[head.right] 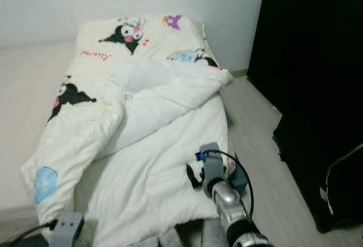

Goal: Clean up the room

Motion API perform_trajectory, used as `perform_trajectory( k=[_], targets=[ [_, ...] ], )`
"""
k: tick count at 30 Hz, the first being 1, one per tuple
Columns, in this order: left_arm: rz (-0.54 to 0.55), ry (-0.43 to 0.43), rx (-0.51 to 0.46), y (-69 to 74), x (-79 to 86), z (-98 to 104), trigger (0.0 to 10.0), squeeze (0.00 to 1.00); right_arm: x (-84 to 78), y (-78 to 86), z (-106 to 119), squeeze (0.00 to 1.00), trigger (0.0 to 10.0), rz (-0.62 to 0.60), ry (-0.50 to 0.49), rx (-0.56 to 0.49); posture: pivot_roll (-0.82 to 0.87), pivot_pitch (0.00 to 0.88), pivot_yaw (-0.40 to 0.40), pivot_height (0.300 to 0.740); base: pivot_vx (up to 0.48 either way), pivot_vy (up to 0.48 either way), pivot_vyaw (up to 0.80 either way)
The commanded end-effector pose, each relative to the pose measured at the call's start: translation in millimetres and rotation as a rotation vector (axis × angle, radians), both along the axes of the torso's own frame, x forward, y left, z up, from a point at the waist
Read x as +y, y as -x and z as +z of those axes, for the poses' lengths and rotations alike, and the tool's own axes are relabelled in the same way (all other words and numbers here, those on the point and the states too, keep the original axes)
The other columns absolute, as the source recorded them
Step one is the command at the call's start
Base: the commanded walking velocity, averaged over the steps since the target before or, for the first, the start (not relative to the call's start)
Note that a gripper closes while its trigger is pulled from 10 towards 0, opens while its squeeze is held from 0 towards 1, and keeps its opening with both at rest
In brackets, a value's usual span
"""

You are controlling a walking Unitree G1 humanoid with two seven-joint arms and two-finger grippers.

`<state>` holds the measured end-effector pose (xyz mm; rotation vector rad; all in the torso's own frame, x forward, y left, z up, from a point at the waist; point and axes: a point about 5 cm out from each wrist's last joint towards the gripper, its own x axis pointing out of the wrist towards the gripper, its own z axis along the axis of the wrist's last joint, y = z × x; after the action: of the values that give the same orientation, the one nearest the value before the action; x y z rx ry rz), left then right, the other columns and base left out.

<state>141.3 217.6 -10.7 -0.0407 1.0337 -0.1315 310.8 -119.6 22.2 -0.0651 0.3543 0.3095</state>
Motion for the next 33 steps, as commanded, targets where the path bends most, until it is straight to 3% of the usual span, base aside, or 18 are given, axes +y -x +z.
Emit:
perform_trajectory(
  k=[1, 4, 6, 10, 13, 14, 18, 20, 22, 23, 25, 26, 27, 29, 30, 31, 32, 33],
  targets=[
    [-0.040, 0.028, 0.184, 27.5, -3.6, -21, 10.0, 1.00, 0.5, 9.2, -13, 0.00, 10.0, -0.006, -0.009, 0.076, -0.12, 0.185, 0.024, 0.511, 0.000, 0.000, 0.00],
    [-0.178, 0.010, 0.194, 27.3, -2.7, -14, 10.0, 1.00, 0.6, 9.3, -13, 0.00, 10.0, -0.006, -0.011, 0.079, -0.12, 0.186, 0.022, 0.511, 0.000, 0.000, 0.00],
    [-0.208, -0.005, 0.195, 27.4, -1.2, -13, 10.0, 1.00, 0.5, 9.3, -13, 0.00, 10.0, -0.006, -0.012, 0.080, -0.12, 0.186, 0.022, 0.511, 0.000, 0.000, 0.00],
    [-0.487, -0.082, 0.186, 26.4, 6.2, 8, 10.0, 1.00, 0.3, 9.5, -14, 0.00, 10.0, -0.005, -0.014, 0.083, -0.12, 0.187, 0.020, 0.511, 0.000, 0.000, 0.00],
    [-0.830, 0.083, 0.103, 26.1, -5.2, 57, 10.0, 1.00, 0.0, 9.6, -14, 0.00, 10.0, -0.006, -0.021, 0.089, -0.12, 0.188, 0.016, 0.511, 0.000, 0.000, 0.00],
    [-0.830, 0.083, 0.103, 26.1, -5.2, 57, 10.0, 1.00, 0.0, 9.6, -14, 0.00, 10.0, -0.006, -0.021, 0.089, -0.12, 0.188, 0.016, 0.511, 0.000, 0.000, 0.00],
    [-0.993, 0.230, 0.002, 19.3, -12.2, 106, 10.0, 1.00, -0.2, 9.7, -14, 0.00, 10.0, -0.007, -0.026, 0.095, -0.12, 0.188, 0.013, 0.511, 0.000, 0.000, 0.00],
    [-1.016, 0.292, -0.092, 10.2, -18.5, 122, 10.0, 1.00, -0.3, 9.7, -14, 0.00, 10.0, -0.009, -0.028, 0.096, -0.12, 0.189, 0.015, 0.511, 0.000, 0.000, 0.00],
    [-0.955, 0.358, -0.261, -13.4, -28.6, 138, 10.0, 1.00, -0.4, 9.7, -15, 0.00, 10.0, -0.011, -0.031, 0.098, -0.12, 0.189, 0.016, 0.511, 0.000, 0.000, 0.00],
    [-0.955, 0.358, -0.261, -13.4, -28.6, 138, 10.0, 1.00, -0.4, 9.7, -15, 0.00, 10.0, -0.011, -0.031, 0.098, -0.12, 0.189, 0.016, 0.511, 0.000, 0.000, 0.00],
    [-0.900, 0.341, -0.366, -32.6, -35.1, 140, 10.0, 1.00, -0.3, 9.4, -14, 0.00, 10.0, -0.013, -0.035, 0.099, -0.12, 0.189, 0.017, 0.511, 0.000, 0.000, 0.00],
    [-0.900, 0.341, -0.366, -32.6, -35.1, 140, 10.0, 1.00, -0.3, 9.4, -14, 0.00, 10.0, -0.013, -0.035, 0.099, -0.12, 0.189, 0.017, 0.511, 0.000, 0.000, 0.00],
    [-0.810, 0.255, -0.437, -55.3, -42.0, 130, 10.0, 1.00, -0.3, 9.1, -14, 0.00, 10.0, -0.016, -0.038, 0.099, -0.13, 0.188, 0.016, 0.511, 0.000, 0.000, 0.00],
    [-0.776, 0.208, -0.467, -64.5, -45.0, 126, 10.0, 1.00, -0.4, 9.0, -14, 0.00, 10.0, -0.017, -0.039, 0.099, -0.13, 0.188, 0.016, 0.511, 0.000, 0.000, 0.00],
    [-0.688, 0.097, -0.553, -83.9, -47.9, 124, 10.0, 0.73, -0.7, 8.9, -14, 0.00, 10.0, -0.017, -0.038, 0.099, -0.14, 0.188, 0.013, 0.511, 0.000, 0.000, 0.00],
    [-0.597, -0.017, -0.637, -101.7, -49.5, 125, 10.0, 0.18, -1.2, 8.8, -14, 0.00, 10.0, -0.018, -0.038, 0.098, -0.14, 0.187, 0.009, 0.511, 0.000, 0.000, 0.00],
    [-0.539, -0.082, -0.687, -112.0, -50.2, 128, 10.0, 0.18, -1.5, 8.7, -14, 0.00, 10.0, -0.019, -0.038, 0.098, -0.14, 0.187, 0.009, 0.511, 0.000, 0.000, 0.00],
    [-0.539, -0.082, -0.687, -112.0, -50.2, 128, 10.0, 0.18, -1.5, 8.7, -14, 0.00, 10.0, -0.019, -0.038, 0.098, -0.14, 0.187, 0.009, 0.511, 0.000, 0.000, 0.00]
  ],
)
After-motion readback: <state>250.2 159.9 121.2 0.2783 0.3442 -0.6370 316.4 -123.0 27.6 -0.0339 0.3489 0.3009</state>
